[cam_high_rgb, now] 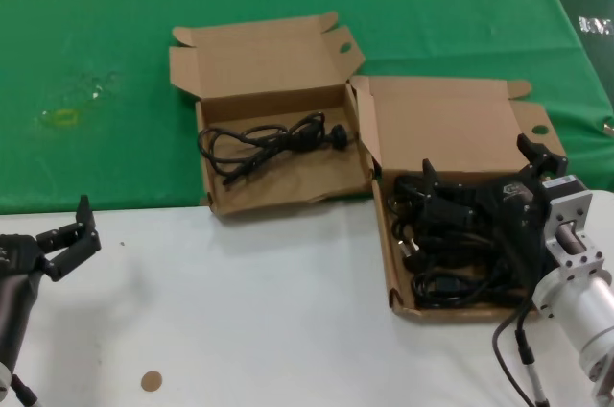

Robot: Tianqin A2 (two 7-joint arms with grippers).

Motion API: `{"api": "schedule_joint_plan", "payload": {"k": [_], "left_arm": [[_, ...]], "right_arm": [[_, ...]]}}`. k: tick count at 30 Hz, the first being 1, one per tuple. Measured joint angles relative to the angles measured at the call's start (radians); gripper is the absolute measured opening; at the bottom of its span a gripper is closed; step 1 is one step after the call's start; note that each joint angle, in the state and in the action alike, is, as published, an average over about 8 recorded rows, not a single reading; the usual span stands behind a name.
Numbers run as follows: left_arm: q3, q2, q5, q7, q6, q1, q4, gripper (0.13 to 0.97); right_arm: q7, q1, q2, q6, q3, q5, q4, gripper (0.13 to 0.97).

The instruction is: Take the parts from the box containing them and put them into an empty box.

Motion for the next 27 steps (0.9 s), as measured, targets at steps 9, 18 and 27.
{"api": "schedule_joint_plan", "payload": {"k": [9, 18, 27], "left_arm": [[0.000, 0.000, 0.000, 0.000, 0.000, 0.000, 0.000, 0.966], [0.000, 0.000, 0.000, 0.000, 0.000, 0.000, 0.000, 0.966], [0.000, 0.000, 0.000, 0.000, 0.000, 0.000, 0.000, 0.966]], "right_arm": [[0.000, 0.000, 0.000, 0.000, 0.000, 0.000, 0.000, 0.966], [0.000, 0.000, 0.000, 0.000, 0.000, 0.000, 0.000, 0.966], [0.000, 0.000, 0.000, 0.000, 0.000, 0.000, 0.000, 0.966]]}}
